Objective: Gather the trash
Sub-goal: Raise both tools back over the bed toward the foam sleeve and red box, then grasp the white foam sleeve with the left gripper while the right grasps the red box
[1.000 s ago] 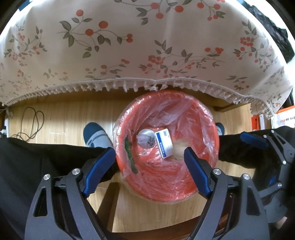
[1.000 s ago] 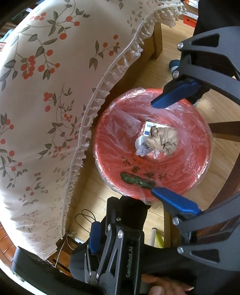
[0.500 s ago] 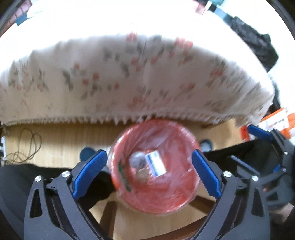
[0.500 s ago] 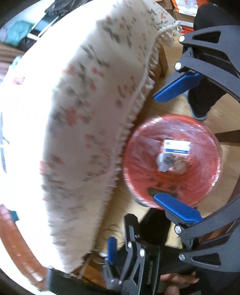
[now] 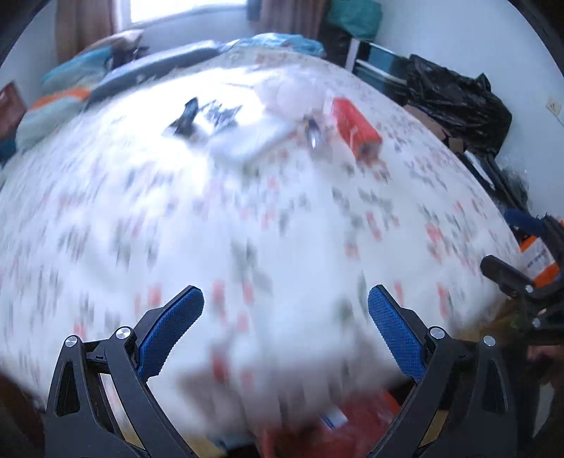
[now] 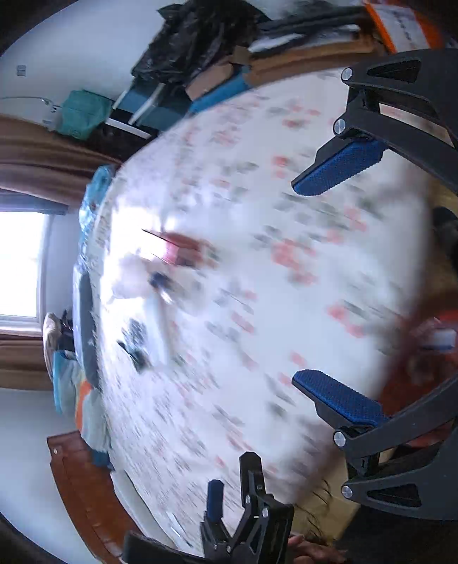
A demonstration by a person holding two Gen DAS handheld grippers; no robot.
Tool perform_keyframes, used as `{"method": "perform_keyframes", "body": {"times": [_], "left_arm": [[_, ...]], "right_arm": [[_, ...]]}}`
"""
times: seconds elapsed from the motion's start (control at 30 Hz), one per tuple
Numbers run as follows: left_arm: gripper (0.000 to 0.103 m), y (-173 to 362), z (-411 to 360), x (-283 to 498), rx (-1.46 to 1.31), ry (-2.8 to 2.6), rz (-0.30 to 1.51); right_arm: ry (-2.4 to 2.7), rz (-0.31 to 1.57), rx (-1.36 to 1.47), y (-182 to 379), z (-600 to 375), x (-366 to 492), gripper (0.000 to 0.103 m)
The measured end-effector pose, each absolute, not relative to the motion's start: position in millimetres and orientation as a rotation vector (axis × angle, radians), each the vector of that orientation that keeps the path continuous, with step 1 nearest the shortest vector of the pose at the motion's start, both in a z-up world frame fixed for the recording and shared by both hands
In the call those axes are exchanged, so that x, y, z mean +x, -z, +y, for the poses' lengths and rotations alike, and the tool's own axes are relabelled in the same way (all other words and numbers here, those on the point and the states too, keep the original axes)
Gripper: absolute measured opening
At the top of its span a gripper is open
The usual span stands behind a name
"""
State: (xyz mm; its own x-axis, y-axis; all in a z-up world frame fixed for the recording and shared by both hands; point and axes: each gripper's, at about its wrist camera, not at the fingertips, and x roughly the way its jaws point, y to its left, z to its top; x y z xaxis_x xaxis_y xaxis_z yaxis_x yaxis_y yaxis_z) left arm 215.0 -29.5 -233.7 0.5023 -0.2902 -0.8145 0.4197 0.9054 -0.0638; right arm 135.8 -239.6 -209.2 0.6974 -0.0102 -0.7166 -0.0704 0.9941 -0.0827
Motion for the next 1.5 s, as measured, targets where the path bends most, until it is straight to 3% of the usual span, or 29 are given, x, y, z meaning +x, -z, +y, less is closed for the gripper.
{"method": "perform_keyframes", "body": {"times": [0.37,0.67,0.77,0.83,0.87,1.03,1.07,1.1,1.13,1.2,1.27,1.33,1.5], "left_arm": [[0.097,273.7,-88.6,396.4,0.301,0.454,0.959],[0.096,295.1,-97.3,444.7,0.294,0.476,0.957],[0.086,295.1,-101.3,442.4,0.305,0.469,0.927],[0.061,292.2,-104.8,434.8,0.330,0.459,0.895],[0.055,291.1,-106.5,432.9,0.338,0.453,0.884],[0.033,285.5,-112.3,421.5,0.389,0.442,0.846],[0.030,283.6,-112.8,419.3,0.390,0.442,0.838],[0.015,281.7,-113.9,416.8,0.392,0.444,0.834],[0.016,281.1,-114.5,416.5,0.398,0.443,0.832],[0.016,281.3,-115.5,414.7,0.399,0.455,0.835],[0.016,281.2,-116.0,411.5,0.405,0.453,0.829],[0.016,280.7,-115.4,407.5,0.404,0.454,0.829],[0.016,278.4,-107.4,393.7,0.377,0.447,0.843]], "right_arm": [[-0.010,0.788,-0.097,225.5,-264.7,245.6,0.098],[-0.007,0.806,-0.089,247.0,-274.3,281.9,0.098],[-0.004,0.806,-0.065,248.3,-277.5,296.5,0.098],[0.002,0.803,-0.049,247.3,-278.5,306.4,0.098],[0.004,0.801,-0.039,246.4,-278.0,314.1,0.098],[0.039,0.829,-0.074,253.1,-272.7,348.6,0.097],[0.041,0.832,-0.076,254.0,-272.0,351.9,0.093],[0.046,0.834,-0.084,255.1,-271.0,356.3,0.091],[0.045,0.844,-0.092,257.5,-270.0,360.6,0.089],[0.049,0.872,-0.102,264.4,-270.8,369.1,0.076],[0.046,0.910,-0.083,273.9,-275.7,376.7,0.046],[0.048,0.917,-0.064,277.8,-279.9,377.4,0.030],[0.020,0.898,-0.062,272.5,-277.8,361.9,0.030]]}}
